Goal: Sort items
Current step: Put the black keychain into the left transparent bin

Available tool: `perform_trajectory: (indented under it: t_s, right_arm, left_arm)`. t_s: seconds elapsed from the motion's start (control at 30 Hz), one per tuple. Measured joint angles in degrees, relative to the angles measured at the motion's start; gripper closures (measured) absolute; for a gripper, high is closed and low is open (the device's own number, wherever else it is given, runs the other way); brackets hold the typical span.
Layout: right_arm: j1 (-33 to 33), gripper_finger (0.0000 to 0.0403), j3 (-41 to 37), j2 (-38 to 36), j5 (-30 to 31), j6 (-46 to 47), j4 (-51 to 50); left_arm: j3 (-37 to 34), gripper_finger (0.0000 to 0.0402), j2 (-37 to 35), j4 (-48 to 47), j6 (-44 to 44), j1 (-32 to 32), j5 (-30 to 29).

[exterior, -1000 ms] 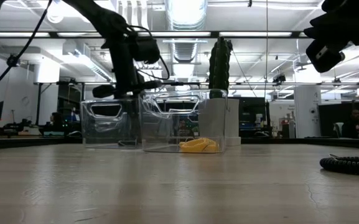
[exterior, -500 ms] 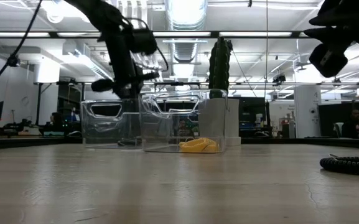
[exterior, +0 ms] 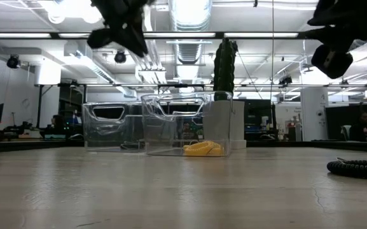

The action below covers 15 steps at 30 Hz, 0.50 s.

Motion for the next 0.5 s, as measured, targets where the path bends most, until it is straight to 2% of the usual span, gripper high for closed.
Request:
perform_trajectory:
  t_s: [0.13,0.3,0.4,0.5]
  right_arm:
    - [0.1,0.0335,9.9,9.8,-3.6,-0.7,-14.9]
    - [0.8,0.0335,20.8,23.1,-7.0,-0.5,-33.1]
    - [0.9,0.0335,25.4,30.1,-11.4,1.0,-38.1]
    - [0.9,0.0335,28.3,36.2,-16.1,4.0,-40.8]
  left_arm:
    - [0.0,0.0344,-1.6,-0.7,-2.1,-6.8,-4.3]
    - [0.0,0.0344,-1.7,-1.4,-3.3,-13.2,-5.4]
    - [-0.2,0.0344,-1.6,-3.7,-6.4,-16.2,-8.2]
    - [-1.4,0.0344,-1.8,-6.3,-10.4,-19.3,-13.5]
